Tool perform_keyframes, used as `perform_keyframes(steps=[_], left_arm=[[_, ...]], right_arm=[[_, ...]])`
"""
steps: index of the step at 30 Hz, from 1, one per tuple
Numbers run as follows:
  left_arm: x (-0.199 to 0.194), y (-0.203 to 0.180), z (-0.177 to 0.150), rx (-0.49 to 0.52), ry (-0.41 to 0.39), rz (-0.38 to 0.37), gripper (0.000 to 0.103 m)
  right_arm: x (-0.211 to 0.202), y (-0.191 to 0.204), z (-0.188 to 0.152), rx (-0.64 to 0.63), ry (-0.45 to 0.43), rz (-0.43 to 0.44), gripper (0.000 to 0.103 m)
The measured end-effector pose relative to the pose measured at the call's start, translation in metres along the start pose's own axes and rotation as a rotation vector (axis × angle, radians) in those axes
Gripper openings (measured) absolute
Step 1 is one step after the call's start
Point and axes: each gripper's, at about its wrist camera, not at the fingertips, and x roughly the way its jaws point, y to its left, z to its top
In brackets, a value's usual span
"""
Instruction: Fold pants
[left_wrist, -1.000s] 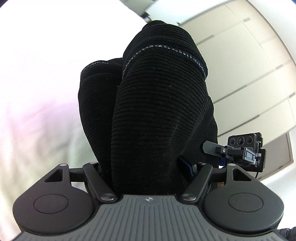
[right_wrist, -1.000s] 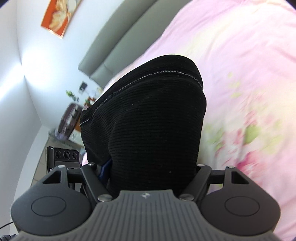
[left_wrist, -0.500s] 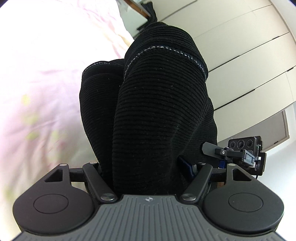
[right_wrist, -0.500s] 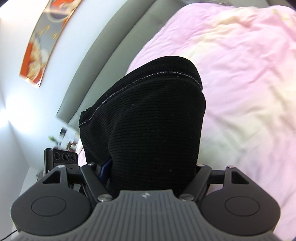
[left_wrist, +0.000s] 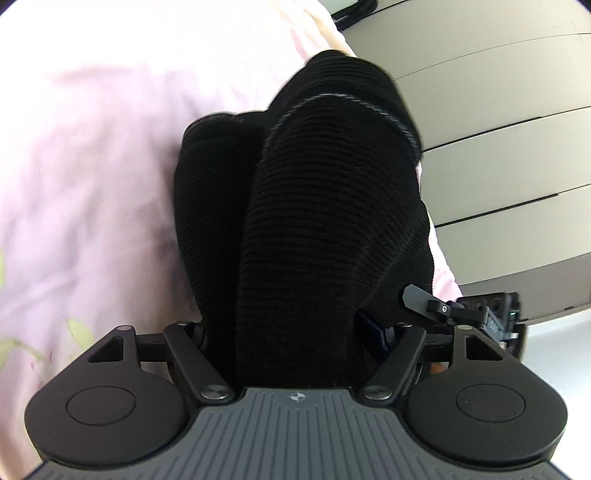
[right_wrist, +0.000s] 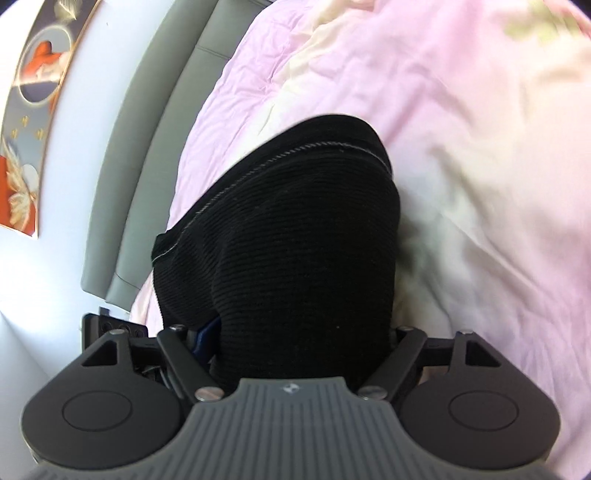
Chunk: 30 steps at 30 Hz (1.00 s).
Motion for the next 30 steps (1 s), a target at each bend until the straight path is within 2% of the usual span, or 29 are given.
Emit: perform_keyframes(steps=[5, 9, 11, 14, 15, 18, 21, 23, 24, 27, 28, 29, 30], left_arm=[[-0.005, -0.004, -0.011, 0.016, -0.011, -0.045, 0.085], [-0.006, -0.003, -0.016, 0.040, -0.016, -0.015, 0.085], [-0.007, -0.003, -0.023, 0.047, -0.021, -0.009, 0.085], [0.004, -0.007, -0.031, 0.048, -0.044, 0.025, 0.085], [0.006, -0.007, -0.034, 0.056, -0.046, 0.040, 0.085], [0.012, -0.017, -0.057, 0.106, -0.076, 0.087, 0.085], [0.010, -0.012, -0.070, 0.118, -0.088, 0.123, 0.087], [0.010, -0.011, -0.076, 0.119, -0.063, 0.140, 0.087], [0.012, -0.012, -0.079, 0.135, -0.068, 0.167, 0.087], [0.015, -0.017, -0.089, 0.155, -0.075, 0.241, 0.087], [0.018, -0.018, -0.089, 0.159, -0.078, 0.257, 0.087], [0.020, -0.020, -0.090, 0.170, -0.080, 0.273, 0.087], [0.019, -0.021, -0.092, 0.185, -0.075, 0.298, 0.087]], right_arm=[[-0.033, -0.022, -0.036, 0.097, -0.052, 0.068, 0.078], [-0.064, -0.021, -0.067, 0.095, -0.105, 0.045, 0.078], [-0.076, -0.024, -0.082, 0.116, -0.071, 0.037, 0.082], [-0.101, -0.026, -0.111, 0.028, -0.064, -0.032, 0.065], [-0.107, -0.025, -0.118, 0.005, -0.040, -0.070, 0.055], [-0.113, -0.024, -0.139, 0.013, -0.059, -0.105, 0.045], [-0.119, -0.021, -0.151, 0.041, -0.087, -0.122, 0.044], [-0.121, -0.013, -0.157, 0.026, -0.089, -0.148, 0.040], [-0.114, -0.012, -0.151, 0.020, -0.078, -0.163, 0.038], [-0.110, -0.010, -0.162, 0.011, -0.068, -0.206, 0.036], [-0.107, -0.010, -0.169, 0.025, -0.064, -0.218, 0.031], [-0.107, -0.010, -0.171, 0.031, -0.051, -0.244, 0.020], [-0.110, -0.010, -0.177, 0.027, -0.047, -0.276, 0.016]])
